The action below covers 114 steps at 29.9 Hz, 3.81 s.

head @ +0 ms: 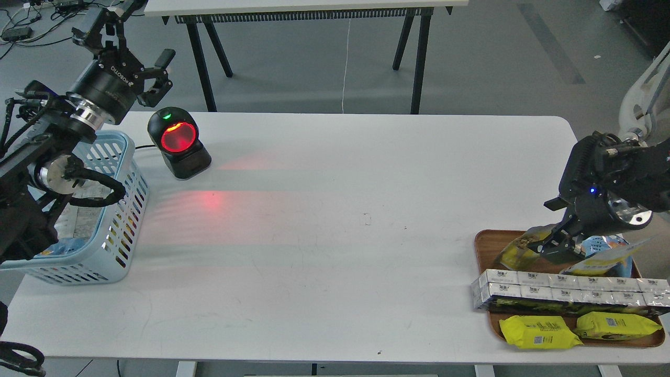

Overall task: Scan snack and place in basket
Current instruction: 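Grasp the yellow snack packet on the tray with the right gripper, then lift the packet and carry it to the table center with the right gripper, then release the packet on the table and raise the right gripper away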

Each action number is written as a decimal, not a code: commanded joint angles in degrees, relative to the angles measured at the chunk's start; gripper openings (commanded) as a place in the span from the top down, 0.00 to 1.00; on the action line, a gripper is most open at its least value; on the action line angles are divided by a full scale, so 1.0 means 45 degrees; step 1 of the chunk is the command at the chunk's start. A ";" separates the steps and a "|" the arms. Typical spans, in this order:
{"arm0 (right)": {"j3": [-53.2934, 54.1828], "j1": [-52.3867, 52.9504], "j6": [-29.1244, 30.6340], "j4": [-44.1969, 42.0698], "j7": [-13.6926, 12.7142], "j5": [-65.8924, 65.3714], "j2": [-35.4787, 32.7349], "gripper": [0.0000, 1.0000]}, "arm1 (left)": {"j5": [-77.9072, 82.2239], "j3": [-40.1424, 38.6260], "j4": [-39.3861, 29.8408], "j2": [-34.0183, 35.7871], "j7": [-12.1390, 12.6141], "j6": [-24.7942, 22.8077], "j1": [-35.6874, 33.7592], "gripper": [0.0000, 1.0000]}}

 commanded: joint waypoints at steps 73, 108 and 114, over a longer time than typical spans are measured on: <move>0.0174 0.3447 -0.0001 -0.4024 0.0001 0.1431 1.2480 0.96 | -0.0001 0.0019 0.0861 0.0117 0.0000 0.0000 -0.0256 0.00; 0.2927 0.1397 -0.0001 -0.9981 0.0001 1.9985 0.7931 0.05 | -0.1698 -0.2811 0.0725 0.0316 0.0000 0.0000 -0.3890 0.00; 0.3804 0.0541 -0.0001 -0.9981 0.0001 2.1523 0.6895 0.05 | -0.1603 -0.2115 -0.0756 0.0738 0.0000 0.0000 -0.4453 0.00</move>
